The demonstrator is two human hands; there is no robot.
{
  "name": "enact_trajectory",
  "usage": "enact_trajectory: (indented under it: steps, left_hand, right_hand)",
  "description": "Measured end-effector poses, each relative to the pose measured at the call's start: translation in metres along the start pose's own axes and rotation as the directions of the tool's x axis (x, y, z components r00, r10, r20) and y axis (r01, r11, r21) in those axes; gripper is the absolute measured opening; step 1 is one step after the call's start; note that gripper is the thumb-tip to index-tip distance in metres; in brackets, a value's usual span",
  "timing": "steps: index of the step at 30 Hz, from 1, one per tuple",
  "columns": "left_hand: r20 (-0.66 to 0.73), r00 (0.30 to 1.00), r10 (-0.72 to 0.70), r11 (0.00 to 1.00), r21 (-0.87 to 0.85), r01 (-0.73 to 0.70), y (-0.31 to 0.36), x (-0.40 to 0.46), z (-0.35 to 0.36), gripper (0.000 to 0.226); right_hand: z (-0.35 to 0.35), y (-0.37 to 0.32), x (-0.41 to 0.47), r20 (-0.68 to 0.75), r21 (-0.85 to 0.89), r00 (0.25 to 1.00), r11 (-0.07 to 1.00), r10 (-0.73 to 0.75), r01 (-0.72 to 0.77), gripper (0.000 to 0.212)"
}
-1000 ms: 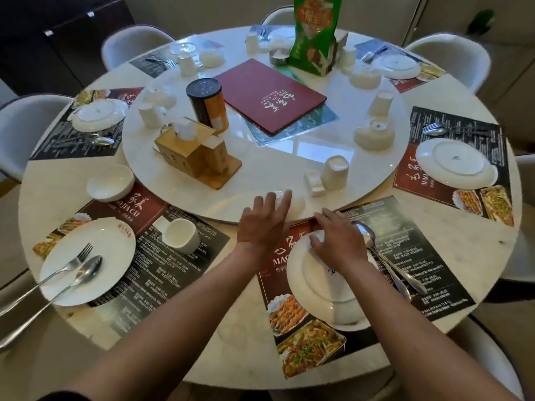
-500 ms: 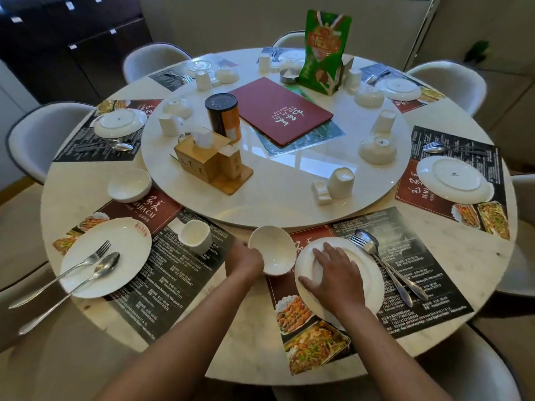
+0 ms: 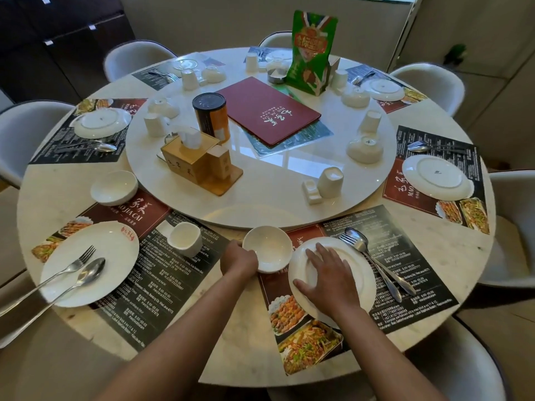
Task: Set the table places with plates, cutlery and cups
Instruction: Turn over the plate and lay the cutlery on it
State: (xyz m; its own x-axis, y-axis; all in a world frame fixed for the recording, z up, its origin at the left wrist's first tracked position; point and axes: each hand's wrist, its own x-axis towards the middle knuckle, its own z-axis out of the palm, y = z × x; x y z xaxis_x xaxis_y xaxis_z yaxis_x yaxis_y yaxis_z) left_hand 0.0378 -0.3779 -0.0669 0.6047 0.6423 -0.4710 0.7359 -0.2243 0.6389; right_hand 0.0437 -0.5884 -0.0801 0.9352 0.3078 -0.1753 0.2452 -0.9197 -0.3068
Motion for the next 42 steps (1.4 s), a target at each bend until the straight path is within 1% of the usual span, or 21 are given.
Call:
enact_trajectory:
  steps: [5,10,13,15,17,19,20,23,26,29,31,33,35,38,42]
  left_hand:
    - [0.002,1.0,0.02,0.998,0.058,-0.021,0.001,0.001,-0.002,0.028]
    - [-0.005,0.997,0.073,0.993,0.092,-0.073,0.001,-0.005,-0.004,0.03]
    - [-0.003,0.994,0.11,0.988,0.114,-0.108,0.002,-0.014,-0.003,0.039]
    - [-0.019,0.985,0.169,0.97,0.183,-0.163,-0.003,-0.022,-0.001,0.051]
    - [-0.052,0.959,0.278,0.921,0.298,-0.251,-0.011,-0.033,0.002,0.065]
    - [-0.074,0.91,0.407,0.839,0.423,-0.341,-0.022,-0.043,0.004,0.075]
    - [-0.072,0.888,0.454,0.799,0.473,-0.371,-0.026,-0.047,0.005,0.078]
    - [-0.064,0.846,0.53,0.725,0.552,-0.413,-0.035,-0.061,0.01,0.081]
    - [-0.058,0.791,0.609,0.664,0.583,-0.468,-0.036,-0.084,0.021,0.076]
    - [0.024,0.719,0.694,0.56,0.61,-0.561,-0.037,-0.112,0.038,0.072]
    - [0.073,0.678,0.731,0.485,0.644,-0.592,-0.035,-0.133,0.054,0.074]
    - [0.09,0.687,0.721,0.473,0.659,-0.584,-0.031,-0.155,0.069,0.075]
    - [0.082,0.714,0.696,0.5,0.659,-0.562,-0.028,-0.179,0.084,0.075]
    - [0.112,0.762,0.637,0.534,0.648,-0.542,-0.026,-0.205,0.099,0.074]
    - [0.095,0.798,0.595,0.563,0.659,-0.498,-0.021,-0.225,0.11,0.076]
  right_hand:
    - [0.0,0.001,0.0,0.002,0.011,1.0,1.0,-0.006,0.006,0.081]
    - [-0.001,0.0,0.001,0.008,0.02,1.0,1.0,-0.009,0.009,0.082]
    - [-0.003,0.0,0.0,0.02,0.027,1.0,1.0,-0.017,0.016,0.083]
    - [-0.004,0.003,-0.004,-0.006,0.045,1.0,0.999,-0.027,0.027,0.083]
    - [-0.004,0.008,-0.011,-0.095,0.052,0.995,0.998,-0.028,0.033,0.08]
    - [-0.005,0.015,-0.018,-0.189,0.012,0.981,0.999,-0.035,0.037,0.074]
    - [-0.005,0.018,-0.021,-0.214,0.001,0.976,0.999,-0.031,0.032,0.071]
    - [-0.008,0.029,-0.03,-0.223,0.005,0.975,1.0,-0.005,0.006,0.066]
    - [-0.013,0.042,-0.037,-0.235,-0.002,0.971,0.999,-0.034,0.035,0.063]
    - [-0.022,0.056,-0.043,-0.245,-0.01,0.966,0.996,-0.086,0.086,0.062]
    - [-0.029,0.072,-0.049,-0.239,-0.015,0.96,0.989,-0.144,0.144,0.064]
    - [-0.036,0.088,-0.054,-0.221,-0.032,0.952,0.978,-0.21,0.208,0.065]
    - [-0.044,0.106,-0.063,-0.205,-0.056,0.945,0.967,-0.256,0.25,0.063]
    - [-0.054,0.125,-0.072,-0.183,-0.061,0.94,0.957,-0.289,0.283,0.062]
    - [-0.064,0.141,-0.075,-0.172,-0.054,0.925,0.941,-0.338,0.334,0.064]
